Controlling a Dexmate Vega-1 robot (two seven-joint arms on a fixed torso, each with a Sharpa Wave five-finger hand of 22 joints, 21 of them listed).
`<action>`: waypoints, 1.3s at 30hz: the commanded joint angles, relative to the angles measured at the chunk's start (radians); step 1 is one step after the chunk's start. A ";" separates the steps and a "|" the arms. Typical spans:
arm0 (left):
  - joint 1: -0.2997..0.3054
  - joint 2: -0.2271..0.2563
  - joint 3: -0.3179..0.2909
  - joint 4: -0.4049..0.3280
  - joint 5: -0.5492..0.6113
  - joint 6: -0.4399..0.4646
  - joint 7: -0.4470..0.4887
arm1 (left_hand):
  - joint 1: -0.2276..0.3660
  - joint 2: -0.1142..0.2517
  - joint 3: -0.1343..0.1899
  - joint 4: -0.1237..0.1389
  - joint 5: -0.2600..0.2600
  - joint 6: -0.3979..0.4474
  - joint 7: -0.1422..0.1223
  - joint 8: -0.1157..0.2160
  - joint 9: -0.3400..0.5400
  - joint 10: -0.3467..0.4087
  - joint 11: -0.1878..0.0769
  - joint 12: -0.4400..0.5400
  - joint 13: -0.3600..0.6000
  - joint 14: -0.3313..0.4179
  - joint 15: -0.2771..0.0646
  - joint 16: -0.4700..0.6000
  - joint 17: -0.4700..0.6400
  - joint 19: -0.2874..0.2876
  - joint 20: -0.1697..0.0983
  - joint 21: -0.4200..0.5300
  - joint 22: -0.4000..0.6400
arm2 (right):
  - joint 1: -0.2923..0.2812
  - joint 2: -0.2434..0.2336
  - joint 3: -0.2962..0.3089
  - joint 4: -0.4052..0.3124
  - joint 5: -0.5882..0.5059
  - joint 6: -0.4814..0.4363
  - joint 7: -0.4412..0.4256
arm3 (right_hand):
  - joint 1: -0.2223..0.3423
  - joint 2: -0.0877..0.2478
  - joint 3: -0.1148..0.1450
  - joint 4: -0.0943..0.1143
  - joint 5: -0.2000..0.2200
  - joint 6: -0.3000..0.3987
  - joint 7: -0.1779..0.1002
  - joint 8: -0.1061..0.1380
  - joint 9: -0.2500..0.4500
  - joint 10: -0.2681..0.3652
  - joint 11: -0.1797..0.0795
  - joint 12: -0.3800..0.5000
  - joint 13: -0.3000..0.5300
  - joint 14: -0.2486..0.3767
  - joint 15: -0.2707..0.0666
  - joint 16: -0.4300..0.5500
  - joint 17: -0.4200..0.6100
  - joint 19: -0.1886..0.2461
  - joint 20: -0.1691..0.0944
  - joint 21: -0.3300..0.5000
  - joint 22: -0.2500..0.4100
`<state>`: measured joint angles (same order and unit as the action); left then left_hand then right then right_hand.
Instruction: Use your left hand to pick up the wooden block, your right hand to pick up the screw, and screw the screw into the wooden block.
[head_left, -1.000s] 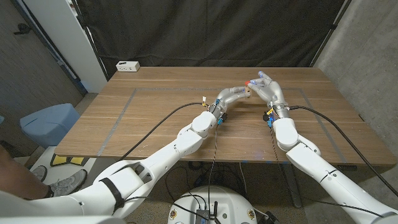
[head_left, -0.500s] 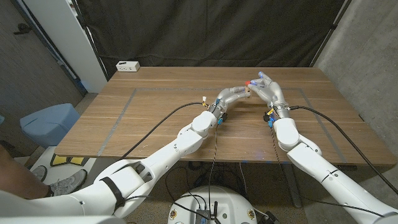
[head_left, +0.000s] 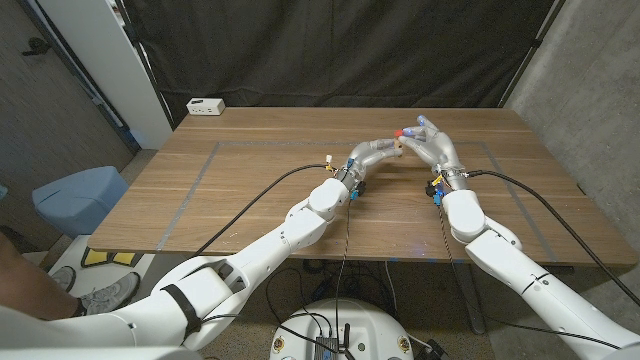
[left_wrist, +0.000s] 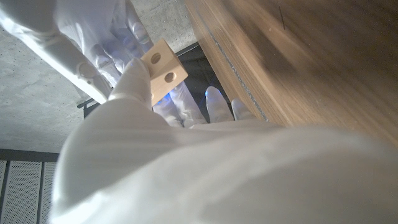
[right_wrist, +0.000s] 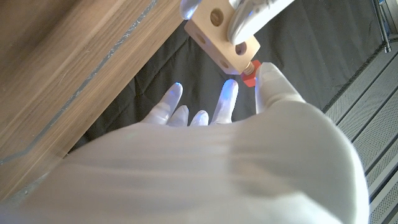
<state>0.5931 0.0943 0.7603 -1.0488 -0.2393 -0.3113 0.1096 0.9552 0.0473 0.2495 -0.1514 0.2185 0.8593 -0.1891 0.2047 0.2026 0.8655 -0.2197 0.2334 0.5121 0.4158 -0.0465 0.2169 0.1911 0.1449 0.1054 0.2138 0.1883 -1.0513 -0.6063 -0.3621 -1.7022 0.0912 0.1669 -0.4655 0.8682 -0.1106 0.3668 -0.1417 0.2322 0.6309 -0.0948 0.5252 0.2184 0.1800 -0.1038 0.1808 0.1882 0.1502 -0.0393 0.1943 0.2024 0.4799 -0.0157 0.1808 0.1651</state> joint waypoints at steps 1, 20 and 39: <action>0.000 0.000 0.002 -0.003 0.004 0.007 0.004 | 0.003 0.011 0.002 0.004 0.006 0.014 0.009 0.007 0.004 0.012 0.000 0.005 0.004 0.007 -0.070 0.000 0.001 -0.005 0.002 0.004 0.004 | -0.004 -0.026 0.005 -0.008 0.031 0.006 0.050 | -0.030 -0.003 -0.009 0.008 -0.004 -0.036 -0.003 -0.017 0.002 -0.030 0.002 -0.006 0.006 -0.029 -0.027 -0.007 0.004 -0.024 0.015 -0.004 0.003; 0.000 0.010 0.008 -0.021 0.022 0.020 0.016 | 0.003 0.012 0.002 0.004 0.006 0.012 0.010 0.006 0.004 0.012 0.000 0.004 0.006 0.007 -0.070 0.000 0.001 -0.005 0.003 0.004 0.004 | -0.004 -0.078 0.017 -0.052 0.075 -0.029 0.124 | -0.122 -0.011 -0.034 0.025 -0.028 -0.186 0.038 -0.100 -0.002 -0.122 0.044 -0.001 0.005 -0.101 0.004 -0.006 0.000 -0.084 0.044 -0.003 0.003; 0.006 0.032 0.011 -0.052 0.047 0.028 0.031 | 0.003 0.011 0.001 0.003 0.006 0.013 0.009 0.007 0.004 0.013 0.000 0.003 0.007 0.007 -0.069 -0.001 0.001 -0.005 0.003 0.004 0.004 | -0.005 -0.218 0.054 -0.186 0.090 -0.190 0.215 | -0.158 -0.002 -0.042 0.024 -0.033 -0.274 0.071 -0.162 -0.008 -0.167 0.075 0.004 0.005 -0.149 0.051 -0.007 -0.004 -0.135 0.081 -0.006 0.003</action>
<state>0.5928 0.1140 0.7697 -1.0821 -0.2062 -0.2943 0.1273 0.9565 0.0456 0.2497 -0.1511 0.2188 0.8559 -0.1857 0.2045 0.2027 0.8673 -0.2215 0.2314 0.5176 0.4157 -0.0465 0.2169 0.1911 0.1396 0.1107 0.2138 0.1884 -1.0582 -0.7405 -0.3288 -1.8133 0.1707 0.0603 -0.3050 0.7224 -0.1169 0.3258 -0.1170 0.2029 0.3638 -0.0234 0.3660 0.2090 0.0227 -0.0286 0.1771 0.1882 0.0119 0.0070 0.1886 0.1950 0.3514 0.0665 0.1769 0.1650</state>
